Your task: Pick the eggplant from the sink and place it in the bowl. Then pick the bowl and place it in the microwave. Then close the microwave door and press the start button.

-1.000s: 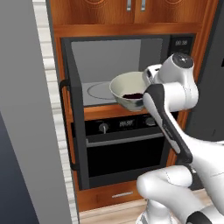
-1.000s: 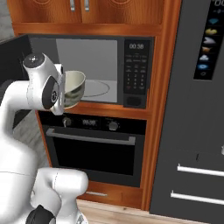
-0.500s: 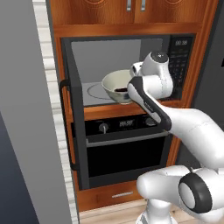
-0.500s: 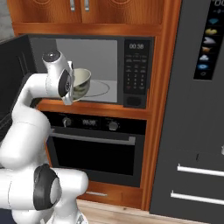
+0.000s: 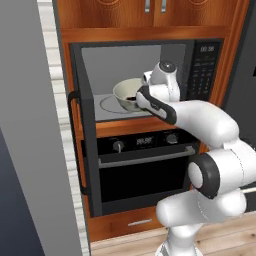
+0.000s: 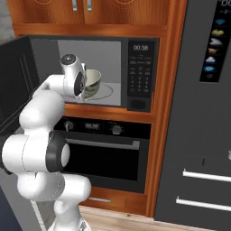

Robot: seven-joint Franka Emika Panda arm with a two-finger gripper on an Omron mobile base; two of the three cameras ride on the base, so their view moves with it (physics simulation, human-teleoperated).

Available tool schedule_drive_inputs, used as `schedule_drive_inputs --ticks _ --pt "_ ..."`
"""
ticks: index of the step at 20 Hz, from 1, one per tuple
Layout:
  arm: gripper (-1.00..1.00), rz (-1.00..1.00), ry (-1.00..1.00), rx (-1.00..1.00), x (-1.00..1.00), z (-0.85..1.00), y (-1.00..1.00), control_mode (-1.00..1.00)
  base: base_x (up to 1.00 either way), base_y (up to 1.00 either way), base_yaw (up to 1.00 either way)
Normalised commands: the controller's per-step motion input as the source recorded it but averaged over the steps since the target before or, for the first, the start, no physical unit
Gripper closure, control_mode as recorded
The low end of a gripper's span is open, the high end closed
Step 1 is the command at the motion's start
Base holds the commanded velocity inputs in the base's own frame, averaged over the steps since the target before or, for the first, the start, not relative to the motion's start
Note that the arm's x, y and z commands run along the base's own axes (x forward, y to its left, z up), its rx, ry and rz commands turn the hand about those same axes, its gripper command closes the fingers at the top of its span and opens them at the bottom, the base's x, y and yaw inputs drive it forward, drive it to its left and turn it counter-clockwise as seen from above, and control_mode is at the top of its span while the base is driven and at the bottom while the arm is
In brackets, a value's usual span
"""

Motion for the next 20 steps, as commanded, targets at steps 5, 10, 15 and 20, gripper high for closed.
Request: schedule_drive_inputs --ticks 5,10,15,20 --pt "1.0 -0.04 0.01 0.01 1.0 -0.3 0.07 -1.0 0.0 0.0 0.0" --pt "1.0 -0.01 0.02 0.01 0.76 -0.37 0.05 -1.0 0.0 0.0 0.0" --pt "-1.0 0.0 0.0 0.04 -0.1 -0.17 0.0 -1.0 0.0 0.0 0.0" --pt "-1.0 -0.01 -0.03 0.04 -0.69 -0.01 0.0 -1.0 0.0 0.0 0.0"
